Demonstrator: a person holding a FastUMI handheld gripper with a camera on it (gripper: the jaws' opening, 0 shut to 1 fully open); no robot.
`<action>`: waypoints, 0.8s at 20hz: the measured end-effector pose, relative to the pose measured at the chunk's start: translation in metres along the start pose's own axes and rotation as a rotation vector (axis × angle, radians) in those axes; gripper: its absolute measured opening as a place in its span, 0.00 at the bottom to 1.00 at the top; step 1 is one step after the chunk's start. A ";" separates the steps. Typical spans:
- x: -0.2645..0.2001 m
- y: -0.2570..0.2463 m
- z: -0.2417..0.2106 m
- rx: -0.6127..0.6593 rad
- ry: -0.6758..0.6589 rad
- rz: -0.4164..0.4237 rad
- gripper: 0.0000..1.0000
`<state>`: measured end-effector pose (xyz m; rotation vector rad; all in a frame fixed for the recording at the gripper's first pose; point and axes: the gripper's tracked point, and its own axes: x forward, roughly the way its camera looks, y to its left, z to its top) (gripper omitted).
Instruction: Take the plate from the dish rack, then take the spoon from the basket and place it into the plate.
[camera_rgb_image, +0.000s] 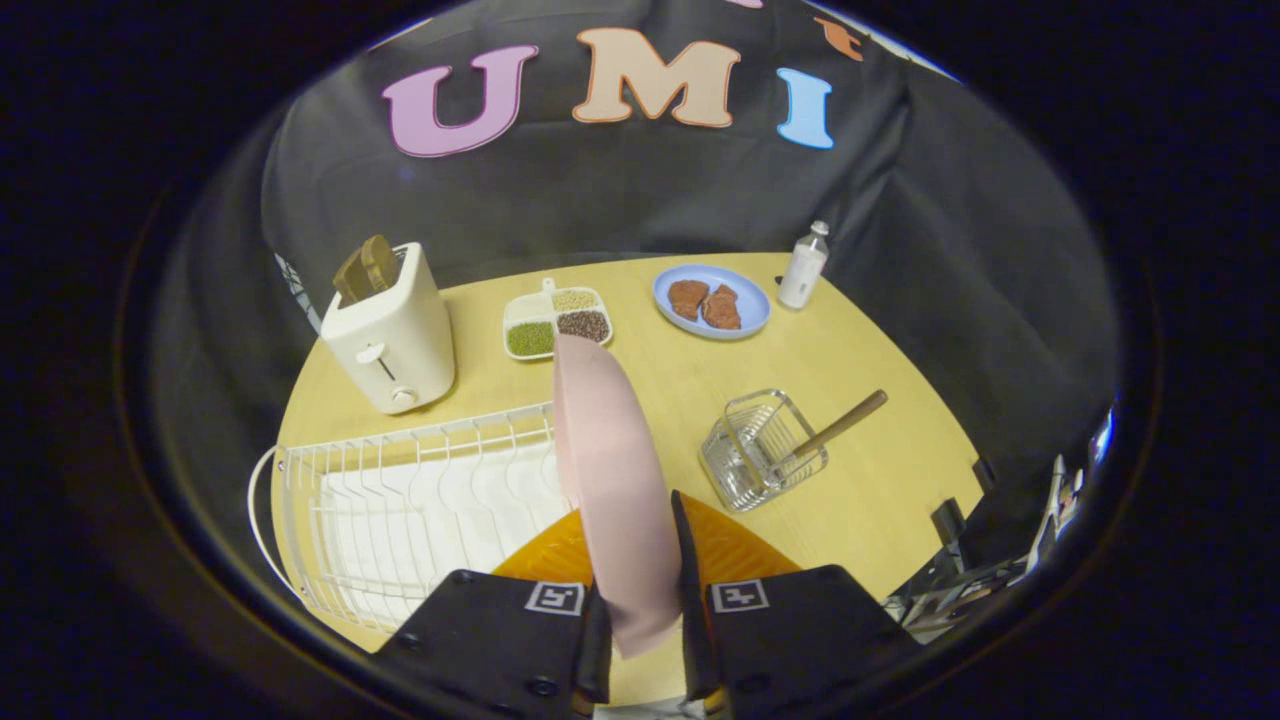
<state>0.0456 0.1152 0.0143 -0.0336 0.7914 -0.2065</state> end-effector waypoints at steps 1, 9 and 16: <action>0.004 -0.004 0.005 -0.025 -0.020 -0.028 0.29; -0.036 -0.001 0.035 0.073 -0.139 0.035 0.25; -0.075 -0.088 0.032 0.269 -0.245 -0.053 0.25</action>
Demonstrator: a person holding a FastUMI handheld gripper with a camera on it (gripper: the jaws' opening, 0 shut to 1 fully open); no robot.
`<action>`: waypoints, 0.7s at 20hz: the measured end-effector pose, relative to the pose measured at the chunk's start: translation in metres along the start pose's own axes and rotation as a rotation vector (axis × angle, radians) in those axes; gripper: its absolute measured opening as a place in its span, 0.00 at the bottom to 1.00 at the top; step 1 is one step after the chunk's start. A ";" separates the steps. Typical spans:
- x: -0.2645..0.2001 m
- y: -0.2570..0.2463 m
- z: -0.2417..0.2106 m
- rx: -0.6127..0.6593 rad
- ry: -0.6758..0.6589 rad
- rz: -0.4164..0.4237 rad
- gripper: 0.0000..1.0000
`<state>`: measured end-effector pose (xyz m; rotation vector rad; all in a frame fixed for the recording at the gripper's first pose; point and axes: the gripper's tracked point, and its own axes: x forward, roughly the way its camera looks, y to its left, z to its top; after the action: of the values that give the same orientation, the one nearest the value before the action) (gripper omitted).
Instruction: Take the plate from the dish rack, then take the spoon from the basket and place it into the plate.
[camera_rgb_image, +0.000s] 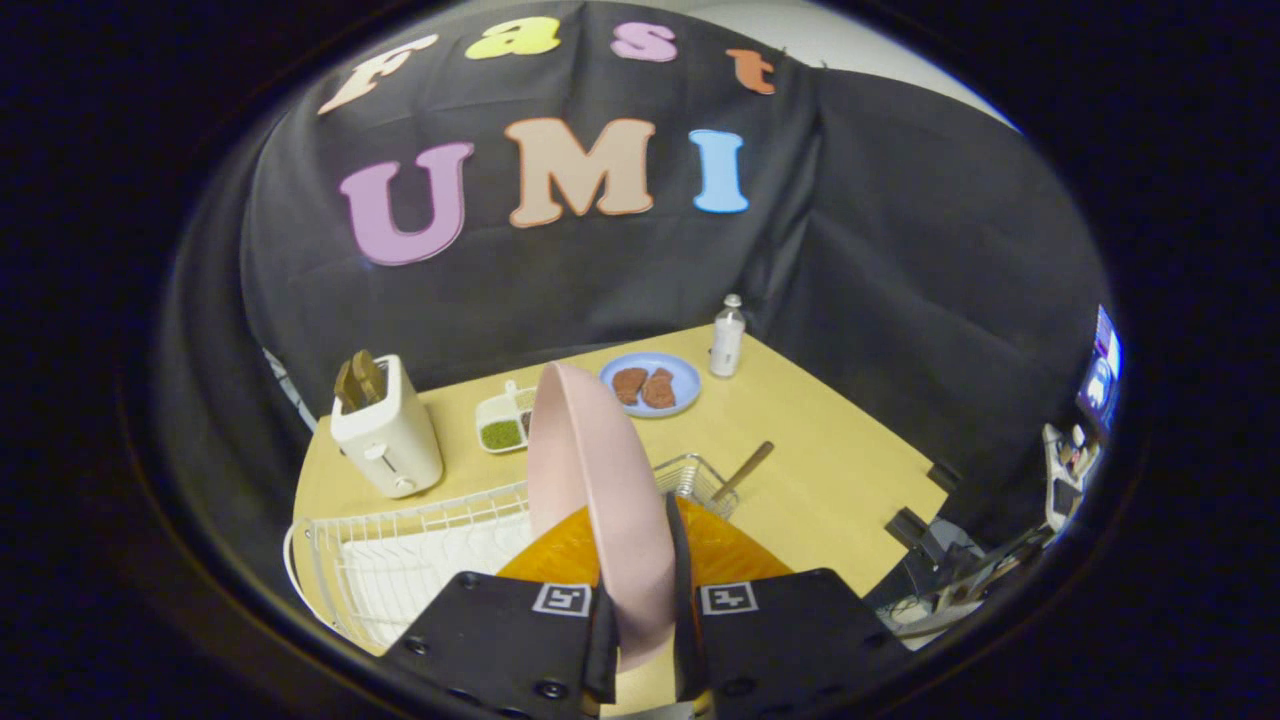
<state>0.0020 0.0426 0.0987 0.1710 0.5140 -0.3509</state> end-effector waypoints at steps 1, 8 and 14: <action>-0.003 -0.016 -0.003 0.040 -0.004 -0.019 0.25; 0.012 -0.115 -0.058 0.258 0.055 -0.153 0.25; 0.049 -0.157 -0.136 0.387 0.192 -0.221 0.25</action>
<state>-0.0776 -0.0837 -0.0538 0.5290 0.6537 -0.6534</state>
